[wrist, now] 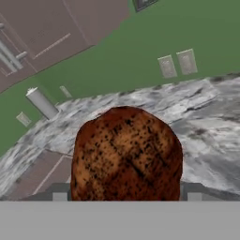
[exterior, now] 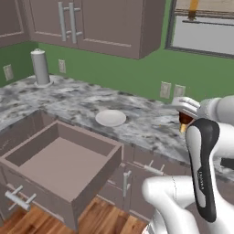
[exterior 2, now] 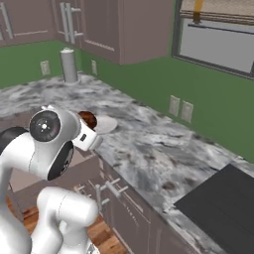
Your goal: Pick up the knife from the drawer and place it on the cutting board. Then place the meat from the plate to the cutting board.
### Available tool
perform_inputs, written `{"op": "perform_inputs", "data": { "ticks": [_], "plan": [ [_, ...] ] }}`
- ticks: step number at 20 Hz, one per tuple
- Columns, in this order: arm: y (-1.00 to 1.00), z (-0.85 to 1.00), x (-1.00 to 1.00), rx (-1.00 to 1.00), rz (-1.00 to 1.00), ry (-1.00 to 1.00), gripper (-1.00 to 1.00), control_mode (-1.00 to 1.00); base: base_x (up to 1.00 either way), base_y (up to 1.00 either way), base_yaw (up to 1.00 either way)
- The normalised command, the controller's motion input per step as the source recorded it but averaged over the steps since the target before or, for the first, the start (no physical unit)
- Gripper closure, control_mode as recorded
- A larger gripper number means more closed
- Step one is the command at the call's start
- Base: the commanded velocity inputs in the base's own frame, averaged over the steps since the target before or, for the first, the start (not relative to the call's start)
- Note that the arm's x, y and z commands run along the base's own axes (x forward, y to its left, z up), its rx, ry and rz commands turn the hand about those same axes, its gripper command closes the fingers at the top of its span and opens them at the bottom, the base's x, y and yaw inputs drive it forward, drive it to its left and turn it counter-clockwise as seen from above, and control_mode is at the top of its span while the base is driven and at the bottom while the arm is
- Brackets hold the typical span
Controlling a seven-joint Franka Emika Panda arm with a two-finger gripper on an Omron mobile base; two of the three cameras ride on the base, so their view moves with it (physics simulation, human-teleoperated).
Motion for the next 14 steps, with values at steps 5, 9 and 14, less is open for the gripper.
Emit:
{"op": "perform_inputs", "data": {
  "ticks": [5, 9, 14],
  "plan": [
    [0.0, 0.0, 0.0, 0.0, 0.0, 0.0, 1.0, 1.0, -1.0, -1.0, -0.05],
    [0.0, 0.0, 0.0, 0.0, 0.0, 0.0, 1.0, 1.0, -1.0, -1.0, -0.16],
    [0.0, 0.0, 0.0, 0.0, 0.0, 0.0, 1.0, 1.0, -0.87, -1.0, -0.35]
  ]
}}
